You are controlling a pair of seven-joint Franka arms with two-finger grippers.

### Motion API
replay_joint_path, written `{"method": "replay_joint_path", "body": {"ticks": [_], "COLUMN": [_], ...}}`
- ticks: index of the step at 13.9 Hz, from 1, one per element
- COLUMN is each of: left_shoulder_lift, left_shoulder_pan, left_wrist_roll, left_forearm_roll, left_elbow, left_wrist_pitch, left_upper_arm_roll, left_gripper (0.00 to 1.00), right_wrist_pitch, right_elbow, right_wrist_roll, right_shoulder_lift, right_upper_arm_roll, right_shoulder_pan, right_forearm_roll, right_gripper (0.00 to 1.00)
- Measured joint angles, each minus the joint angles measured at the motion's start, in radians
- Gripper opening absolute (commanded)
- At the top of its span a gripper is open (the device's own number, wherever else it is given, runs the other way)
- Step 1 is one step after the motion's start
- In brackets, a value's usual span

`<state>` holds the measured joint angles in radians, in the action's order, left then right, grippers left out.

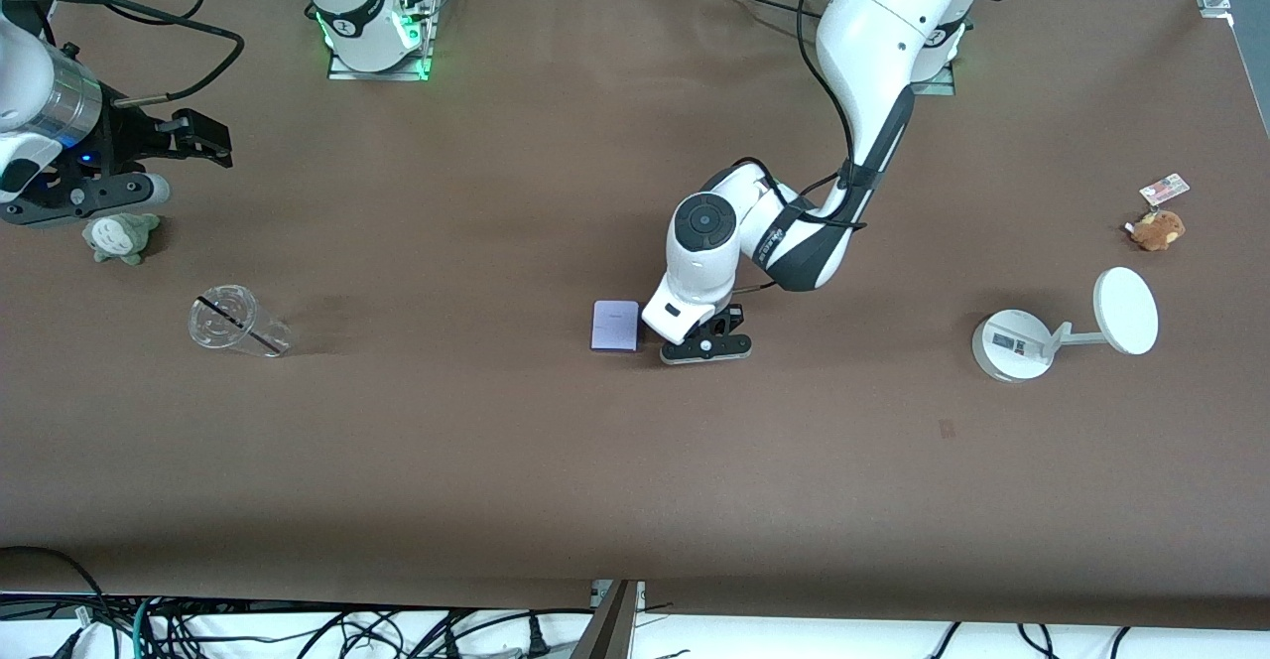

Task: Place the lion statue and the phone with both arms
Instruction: 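Close the left gripper on the lion statue and lift it, then carry the lion statue beside the white lamp and lower it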

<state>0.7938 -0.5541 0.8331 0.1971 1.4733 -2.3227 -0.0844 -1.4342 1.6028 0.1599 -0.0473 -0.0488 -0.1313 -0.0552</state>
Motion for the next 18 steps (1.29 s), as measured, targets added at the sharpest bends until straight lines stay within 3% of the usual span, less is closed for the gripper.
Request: {"method": "replay_joint_path", "body": {"ticks": [3, 9, 14, 18], "left_shoulder_lift": [-0.048, -0.175, -0.241, -0.269], "left_shoulder_pan": [0.07, 0.3, 0.345, 0.371], "left_wrist_roll": [-0.152, -0.419, -0.604, -0.627], "left_forearm_roll": [0.0, -0.016, -0.184, -0.222], "left_elbow": [0.008, 0.165, 0.261, 0.302], "left_wrist_pitch": [0.053, 0.076, 0.076, 0.064], "left_upper_arm_roll": [0.012, 0.024, 0.143, 0.205], "left_gripper": [0.0, 0.0, 0.0, 0.0], "right_wrist_pitch": [0.0, 0.0, 0.0, 0.0], "right_elbow": [0.0, -0.001, -0.001, -0.001], "right_wrist_roll": [0.0, 0.0, 0.0, 0.0], "right_shoulder_lift": [0.0, 0.0, 0.0, 0.0], "right_upper_arm_roll": [0.0, 0.001, 0.001, 0.001], "right_shoulder_pan": [0.0, -0.002, -0.002, -0.002], "right_forearm_roll": [0.0, 0.0, 0.0, 0.0], "right_gripper": [1.0, 1.0, 1.0, 1.0]}}
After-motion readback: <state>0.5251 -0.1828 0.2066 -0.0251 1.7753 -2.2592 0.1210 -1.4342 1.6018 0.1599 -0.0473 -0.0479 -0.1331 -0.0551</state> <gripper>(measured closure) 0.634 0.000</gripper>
